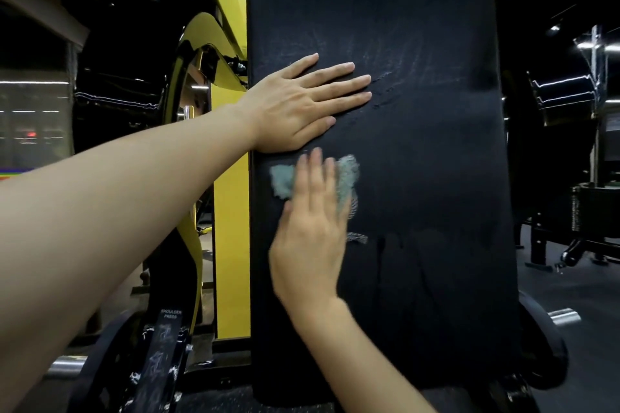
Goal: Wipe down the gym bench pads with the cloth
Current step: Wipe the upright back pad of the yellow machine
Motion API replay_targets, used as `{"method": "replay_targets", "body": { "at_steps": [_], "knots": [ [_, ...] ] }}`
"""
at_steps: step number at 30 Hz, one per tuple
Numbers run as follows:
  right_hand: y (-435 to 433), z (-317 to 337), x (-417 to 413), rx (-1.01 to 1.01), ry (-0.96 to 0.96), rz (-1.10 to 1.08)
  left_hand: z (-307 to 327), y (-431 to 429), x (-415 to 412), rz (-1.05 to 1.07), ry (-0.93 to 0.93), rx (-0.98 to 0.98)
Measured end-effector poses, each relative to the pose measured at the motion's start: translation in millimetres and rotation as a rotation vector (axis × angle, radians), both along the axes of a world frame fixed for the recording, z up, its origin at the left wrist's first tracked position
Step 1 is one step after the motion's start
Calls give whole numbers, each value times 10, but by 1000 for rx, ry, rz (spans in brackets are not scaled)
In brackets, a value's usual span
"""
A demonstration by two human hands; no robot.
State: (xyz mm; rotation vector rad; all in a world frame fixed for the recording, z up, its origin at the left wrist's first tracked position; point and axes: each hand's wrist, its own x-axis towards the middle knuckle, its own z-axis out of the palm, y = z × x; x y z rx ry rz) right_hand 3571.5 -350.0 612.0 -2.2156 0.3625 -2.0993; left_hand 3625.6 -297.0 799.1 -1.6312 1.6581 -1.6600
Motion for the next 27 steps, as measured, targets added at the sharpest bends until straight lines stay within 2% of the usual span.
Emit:
{"method": "replay_targets", "body": {
  "at_steps": [7, 11, 16, 20, 25, 27],
  "knots": [
    [-81, -125, -118, -368, 227, 164, -19, -6, -12, 7, -1, -17],
    [-296, -48, -243, -421, 273, 146, -67, -5, -20, 12, -5, -46],
    [-615, -19, -353, -341, 188, 124, -120, -6, 6, 15, -15, -75],
    [-892, -4, -481, -171, 92, 54, -182, -14, 6, 9, -4, -88],
    [-596, -83, -343, 97, -39, -14, -239, -18, -8, 15, 1, -100],
    [-411, -155, -271, 139, -35, -17, -266, -24, -16, 16, 4, -101]
  ]
}}
